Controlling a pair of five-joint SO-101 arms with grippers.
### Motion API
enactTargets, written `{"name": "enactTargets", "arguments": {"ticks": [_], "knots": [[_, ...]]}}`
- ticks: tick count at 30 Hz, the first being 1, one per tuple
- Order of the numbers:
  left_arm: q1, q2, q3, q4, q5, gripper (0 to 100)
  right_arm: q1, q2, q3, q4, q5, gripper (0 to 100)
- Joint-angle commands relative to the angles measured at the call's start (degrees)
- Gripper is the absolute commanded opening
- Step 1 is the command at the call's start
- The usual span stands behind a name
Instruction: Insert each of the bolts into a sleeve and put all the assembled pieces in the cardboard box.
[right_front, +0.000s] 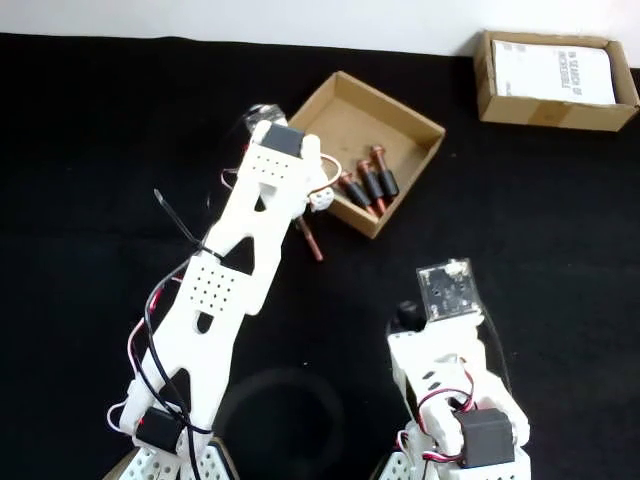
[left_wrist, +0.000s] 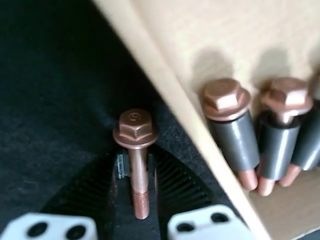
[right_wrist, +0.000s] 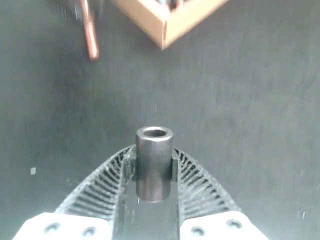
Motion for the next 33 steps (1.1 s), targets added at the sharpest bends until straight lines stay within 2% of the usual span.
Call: {"name": "enactTargets", "arguments": {"ticks": [1, 6, 13, 19, 21, 24, 27, 33], "knots": [[0.84, -5.05, -0.92, 1.14, -6.42, 1, 0.57, -0.22, -0.22, -11.21, 3.16, 0.6], [3.56, -15.52, -0.92, 1.23, -12.84, 1, 0.48, -0.57, 1.54, -25.10, 4.04, 0.6], [8.75, -34.07, -0.57, 1.23, -20.48, 1, 0.48, -0.75, 15.52, -47.78, 3.78, 0.6], [9.27, -42.59, -0.48, 1.32, -21.80, 1, 0.48, -0.75, 23.43, -60.35, 3.69, 0.6], [9.27, -43.65, -0.48, 1.32, -21.80, 1, 0.40, -0.48, 24.57, -62.37, 3.52, 0.6], [9.10, -44.97, -0.48, 1.41, -22.59, 1, -1.54, -0.75, 24.48, -62.81, -1.05, 0.6], [9.10, -48.84, -0.40, 1.67, -29.27, 1, -3.56, -0.75, 24.48, -62.64, -2.11, 0.6], [8.84, -58.07, 0.92, 1.76, -35.43, 1, -3.74, -0.31, 24.48, -62.46, -2.11, 0.6]]}}
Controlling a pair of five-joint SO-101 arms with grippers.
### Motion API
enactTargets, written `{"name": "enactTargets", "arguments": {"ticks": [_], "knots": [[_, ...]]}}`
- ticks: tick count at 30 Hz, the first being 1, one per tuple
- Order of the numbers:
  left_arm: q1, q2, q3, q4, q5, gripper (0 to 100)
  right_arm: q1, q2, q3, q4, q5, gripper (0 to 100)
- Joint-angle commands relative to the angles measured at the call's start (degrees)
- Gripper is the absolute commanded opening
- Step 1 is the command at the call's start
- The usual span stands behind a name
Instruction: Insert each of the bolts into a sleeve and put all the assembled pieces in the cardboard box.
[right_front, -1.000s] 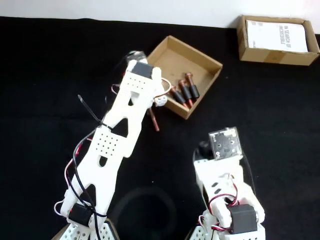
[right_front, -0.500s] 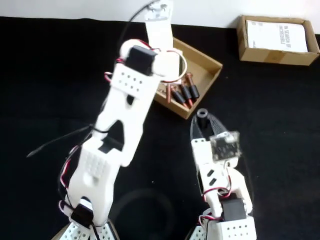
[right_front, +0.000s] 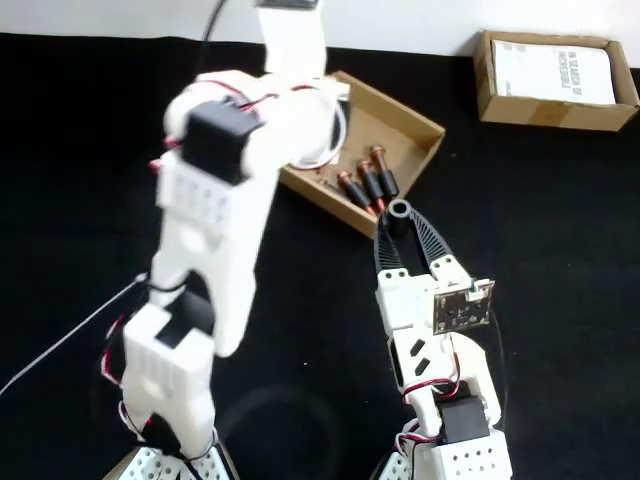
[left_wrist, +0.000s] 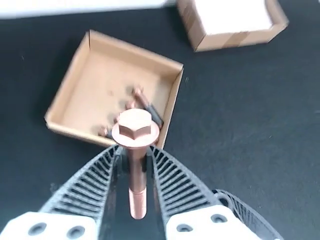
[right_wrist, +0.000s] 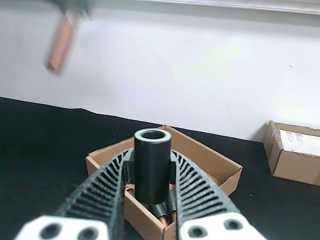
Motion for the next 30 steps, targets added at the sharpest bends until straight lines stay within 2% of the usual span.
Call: {"name": "enactTargets", "arguments": {"ticks": [1, 5, 9, 12, 14, 18, 25, 28, 30], "knots": [[0.22, -8.04, 2.15, 0.18, -3.87, 1, -0.75, -0.13, 7.60, -1.27, -0.53, 0.6], [-0.75, -17.89, 15.52, 0.18, -12.57, 1, -0.84, -0.13, 7.60, -1.19, -0.53, 0.6], [-0.92, -33.54, 36.44, 0.00, -21.45, 1, -0.84, -0.13, 7.60, -1.19, -0.53, 0.6], [1.54, -45.41, 52.00, -0.62, -23.12, 1, -0.84, -0.13, 7.60, -1.19, -0.53, 0.6], [3.56, -52.00, 60.88, -3.96, -23.12, 1, -0.84, -0.13, 7.60, -1.19, -0.53, 0.6], [5.49, -62.20, 79.16, -20.22, -22.95, 1, -0.84, -0.13, 7.60, -1.19, -0.53, 0.6], [5.58, -77.05, 109.23, -59.96, -22.95, 1, -0.75, -0.13, 7.60, -1.19, -0.35, 0.6], [7.16, -79.69, 118.73, -76.84, -22.86, 1, -0.75, -0.13, 7.60, -1.19, -0.35, 0.6], [8.75, -78.99, 122.95, -84.66, -22.86, 1, -0.75, -0.04, 7.60, -1.19, -0.35, 0.6]]}}
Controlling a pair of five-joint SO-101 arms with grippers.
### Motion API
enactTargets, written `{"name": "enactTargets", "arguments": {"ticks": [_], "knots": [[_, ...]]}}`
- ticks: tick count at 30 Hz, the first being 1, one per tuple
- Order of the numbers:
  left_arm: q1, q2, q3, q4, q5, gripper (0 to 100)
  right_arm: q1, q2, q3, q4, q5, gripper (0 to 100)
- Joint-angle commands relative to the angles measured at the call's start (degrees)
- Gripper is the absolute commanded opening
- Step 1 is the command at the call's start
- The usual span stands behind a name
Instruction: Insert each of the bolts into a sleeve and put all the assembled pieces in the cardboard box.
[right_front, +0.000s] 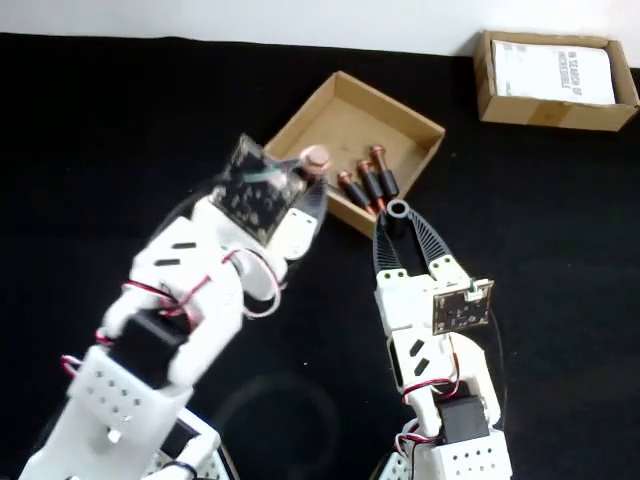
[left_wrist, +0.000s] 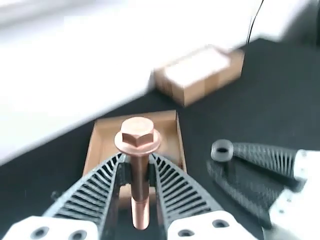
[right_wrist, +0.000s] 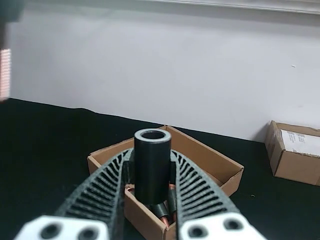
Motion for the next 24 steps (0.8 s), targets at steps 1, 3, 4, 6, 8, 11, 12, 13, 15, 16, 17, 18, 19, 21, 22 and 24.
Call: {"name": "enactTargets", "arguments": {"ticks": [1, 3, 4, 6, 8, 11, 12, 13, 15, 16, 17, 18, 19, 21, 22, 24], "knots": [[4.18, -0.84, 6.46, -17.85, -0.26, 1, -0.57, -0.04, 7.52, -0.84, -0.44, 0.6], [6.37, 0.92, 7.87, -20.66, -0.26, 1, -0.57, -0.04, 7.52, 0.57, -0.53, 0.6], [7.25, 2.07, 7.96, -21.36, -0.18, 1, -0.57, -0.04, 7.52, 1.19, -0.62, 0.6], [8.13, 5.05, 7.69, -22.33, 0.53, 1, -0.57, -0.04, 7.52, 1.80, -0.62, 0.6], [7.69, 8.75, 6.20, -24.97, 5.89, 1, -0.57, -0.04, 7.52, 1.80, -0.62, 0.6], [6.20, 14.73, -0.13, -24.79, 15.82, 1, -0.57, -0.04, 7.52, 1.89, -0.62, 0.6], [6.02, 16.31, -2.68, -23.56, 18.90, 1, -0.57, -0.04, 7.52, 1.89, -0.62, 0.6], [6.02, 17.80, -5.05, -22.07, 21.45, 1, -0.57, -0.04, 7.52, 1.89, -0.62, 0.6], [6.11, 20.18, -9.01, -18.81, 25.41, 1, -0.57, -0.04, 7.52, 1.89, -0.62, 0.6], [6.20, 21.14, -10.33, -17.58, 26.90, 1, -0.57, -0.04, 7.52, 1.89, -0.62, 0.6], [6.37, 21.76, -10.86, -16.88, 27.96, 1, -0.57, -0.13, 7.52, 1.89, -0.62, 0.6], [6.46, 22.11, -11.03, -16.62, 28.57, 1, -0.57, -0.13, 7.52, 1.89, -0.62, 0.6], [6.46, 22.20, -10.95, -16.53, 28.66, 1, -0.57, -0.13, 7.52, 1.89, -0.62, 0.6], [6.37, 22.20, -10.59, -16.35, 28.66, 1, -0.57, -0.13, 7.52, 1.89, -0.62, 0.6], [6.29, 22.20, -10.24, -16.35, 28.66, 1, -0.57, -0.13, 7.52, 1.89, -0.62, 0.6], [6.20, 22.20, -9.89, -16.26, 28.66, 1, -0.57, -0.13, 7.52, 1.89, -0.62, 0.6]]}}
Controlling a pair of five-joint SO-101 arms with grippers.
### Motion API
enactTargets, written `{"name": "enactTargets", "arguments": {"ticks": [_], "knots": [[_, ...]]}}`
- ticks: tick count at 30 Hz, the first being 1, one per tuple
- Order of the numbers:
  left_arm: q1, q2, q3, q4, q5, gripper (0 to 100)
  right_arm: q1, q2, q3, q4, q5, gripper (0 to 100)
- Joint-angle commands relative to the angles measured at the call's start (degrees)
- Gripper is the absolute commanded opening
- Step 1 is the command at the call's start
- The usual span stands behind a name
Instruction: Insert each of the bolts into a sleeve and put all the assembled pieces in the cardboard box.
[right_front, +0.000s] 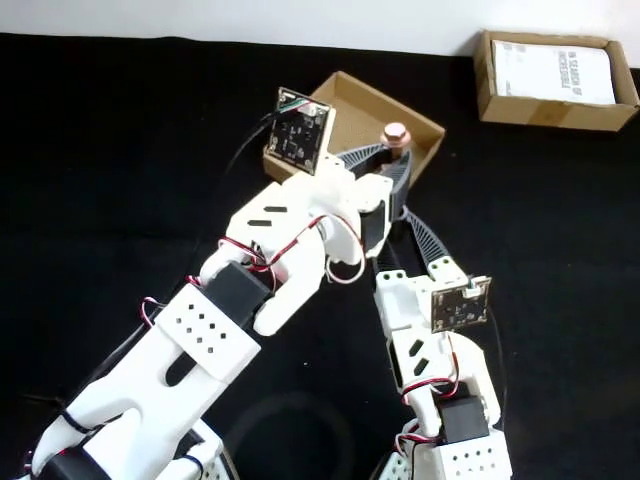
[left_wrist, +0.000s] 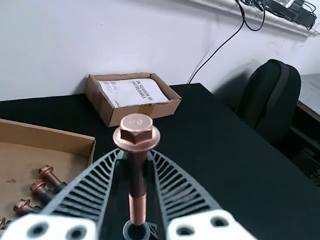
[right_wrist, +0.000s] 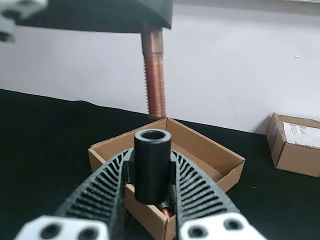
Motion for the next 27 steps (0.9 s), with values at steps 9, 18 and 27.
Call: {"name": "enactTargets", "arguments": {"ticks": [9, 18, 27], "knots": [[-0.04, 0.04, 1.19, 0.18, 0.79, 1, -0.57, -0.40, 7.52, 0.04, -0.35, 0.6], [4.35, -4.88, 11.30, 0.53, 0.53, 1, -0.22, -0.48, 7.52, 0.04, -0.35, 0.6], [4.00, -9.71, 14.99, 4.48, 0.35, 3, -0.22, -0.22, 7.52, 0.13, -0.35, 0.6]]}}
